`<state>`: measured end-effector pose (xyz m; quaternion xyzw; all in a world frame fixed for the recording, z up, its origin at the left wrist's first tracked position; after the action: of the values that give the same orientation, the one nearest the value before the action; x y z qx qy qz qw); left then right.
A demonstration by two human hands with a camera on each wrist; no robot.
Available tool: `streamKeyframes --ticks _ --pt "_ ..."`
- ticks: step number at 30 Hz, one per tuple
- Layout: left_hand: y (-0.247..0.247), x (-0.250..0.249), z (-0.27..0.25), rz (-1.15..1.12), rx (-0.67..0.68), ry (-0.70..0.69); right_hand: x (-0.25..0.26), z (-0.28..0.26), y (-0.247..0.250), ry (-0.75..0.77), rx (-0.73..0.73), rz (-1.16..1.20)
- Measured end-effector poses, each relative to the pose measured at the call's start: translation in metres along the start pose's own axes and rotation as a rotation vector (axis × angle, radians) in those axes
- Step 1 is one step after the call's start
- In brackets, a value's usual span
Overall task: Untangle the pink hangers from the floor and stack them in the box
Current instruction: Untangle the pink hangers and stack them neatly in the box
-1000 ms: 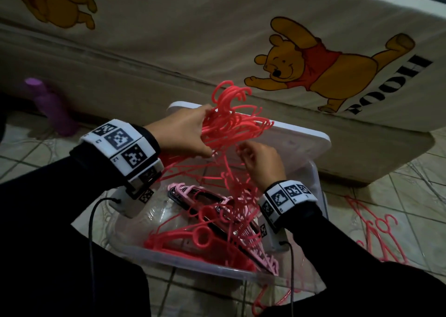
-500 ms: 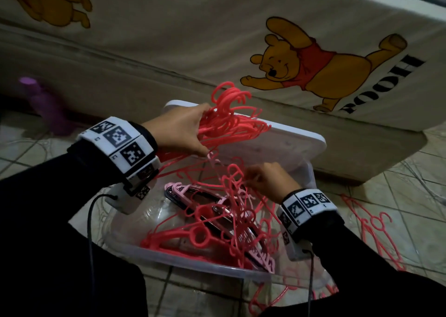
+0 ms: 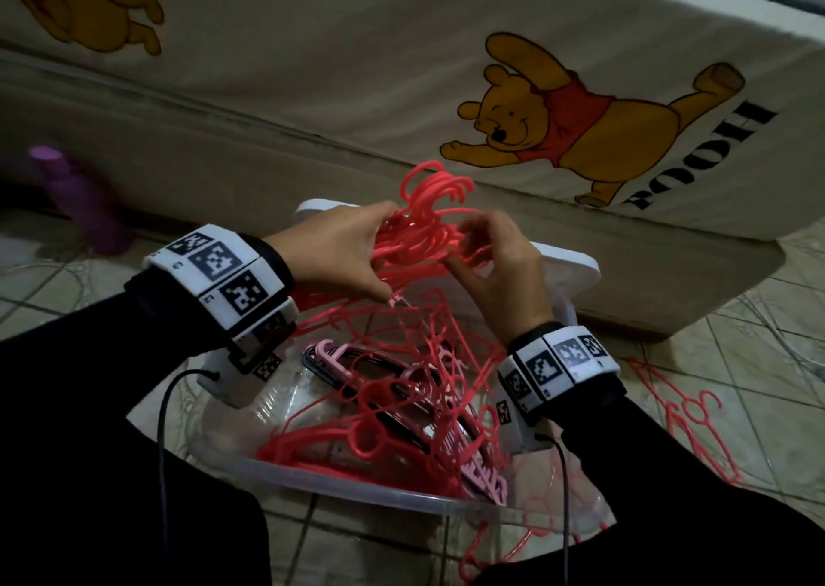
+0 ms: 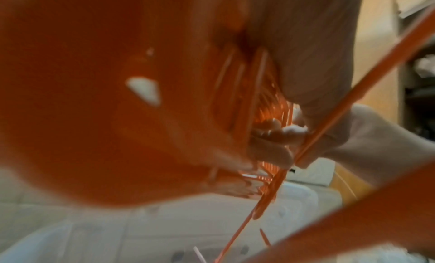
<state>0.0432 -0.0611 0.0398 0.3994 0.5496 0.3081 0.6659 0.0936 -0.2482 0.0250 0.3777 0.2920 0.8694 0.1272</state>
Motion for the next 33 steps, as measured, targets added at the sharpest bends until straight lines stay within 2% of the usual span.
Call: streamKeyframes --ticks 3,6,10,15,19,21,26,31,33 --pt "0.001 0.001 0.001 -0.042 0.022 0.022 0.007 0.001 0.001 0.095 0.001 -0.027" --pt "0.007 0.004 0.002 -0.064 0.038 0.061 0.009 0.002 0.003 0.134 0.092 -0.081" --pt "0.020 0.006 0.000 -0.073 0.016 0.107 -0.001 -0.007 0.000 0.099 0.309 -0.164" --pt "0.024 0.010 0.001 -0.057 -0.025 0.140 -0.016 -0.026 -0.022 0.006 0.408 -0.156" --pt "0.027 0.008 -0.001 -0.045 -0.103 0.126 -0.013 -0.042 -0.041 0.084 0.542 -0.225" --pt "0.026 0.008 -0.004 0.024 -0.110 0.109 -0.011 -0.039 -0.037 0.114 0.503 -0.201" --pt "0.015 0.006 -0.005 0.086 -0.115 0.113 -0.006 -0.020 -0.015 0.140 0.265 -0.039" --pt "0.005 -0.003 -0.005 0.124 -0.153 0.101 -0.006 -0.016 -0.009 0.086 0.191 0.028" --pt "0.003 -0.004 -0.003 0.134 -0.155 0.115 -0.004 -0.015 -0.005 0.142 0.197 0.022"
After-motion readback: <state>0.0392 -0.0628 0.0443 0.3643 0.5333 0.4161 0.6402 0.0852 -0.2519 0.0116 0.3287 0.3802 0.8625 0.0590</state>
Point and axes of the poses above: each hand's wrist, its own z-axis towards the middle knuckle, its own y-axis out of the back of the hand, x = y × z, the point moved 3 cm from there along z, towards the middle knuckle, and after that the axes turned 7 degrees about -y, right-handed, at the moved point
